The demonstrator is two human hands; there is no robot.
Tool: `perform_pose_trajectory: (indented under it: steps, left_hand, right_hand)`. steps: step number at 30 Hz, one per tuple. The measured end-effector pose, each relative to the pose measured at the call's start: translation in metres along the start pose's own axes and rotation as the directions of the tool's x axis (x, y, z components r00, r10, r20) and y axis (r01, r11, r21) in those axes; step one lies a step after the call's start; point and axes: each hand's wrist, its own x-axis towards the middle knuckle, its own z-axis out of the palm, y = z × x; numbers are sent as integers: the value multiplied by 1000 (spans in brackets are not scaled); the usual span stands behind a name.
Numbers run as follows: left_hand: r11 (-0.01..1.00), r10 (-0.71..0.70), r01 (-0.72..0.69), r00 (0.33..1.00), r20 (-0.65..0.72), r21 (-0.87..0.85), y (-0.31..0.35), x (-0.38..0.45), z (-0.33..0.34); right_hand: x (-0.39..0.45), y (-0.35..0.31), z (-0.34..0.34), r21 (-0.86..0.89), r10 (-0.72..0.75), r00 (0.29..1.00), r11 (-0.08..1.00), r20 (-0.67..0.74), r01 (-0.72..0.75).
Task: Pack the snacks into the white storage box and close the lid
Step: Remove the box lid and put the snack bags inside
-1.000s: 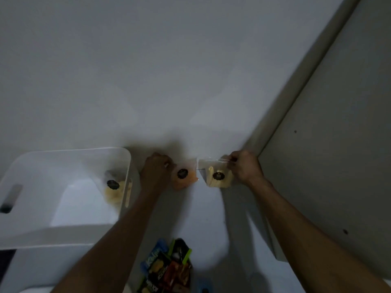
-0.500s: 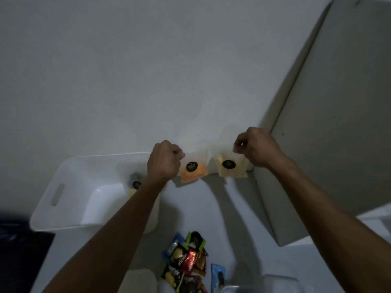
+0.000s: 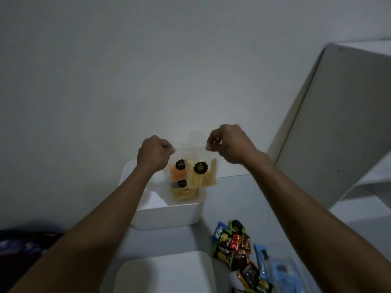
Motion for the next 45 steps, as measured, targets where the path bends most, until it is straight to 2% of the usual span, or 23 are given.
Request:
perform_pose_trajectory:
  steps: [4,8,16,22,31,36,41,45]
  left_hand:
    - [1000,-8,8,999,51,-8,-24,7,-10]
    - [1000,-20,22,993,116,-18,-39,9,1]
    - [996,-85,88,964,251,-1,-79,7,60]
    - [993,-115,107,959,260,47,-103,13,106]
    - [988,-146,130,955,258,79,-126,32,146]
    - [993,-109,114,962,251,-7,-130,36,155]
    - [993,-86,99,982,169,-68,-124,28,148]
    - [985,-135,148,982,135,-86,-119,16,125]
  right_hand:
    - [1,-30,47,-31,-54,999,998,-4,54]
    - [6,-30,90,-110,-83,997,990,4,83]
    - [13,11,166,-205,50,993,978,108,-27]
    - [28,39,209,-231,123,986,968,108,-96]
    - [60,59,239,-216,168,981,966,98,-144]
    - [71,65,245,-193,188,977,967,105,-165]
    - [66,62,235,-163,191,976,971,100,-174]
    - [52,53,218,-108,198,979,976,56,-191]
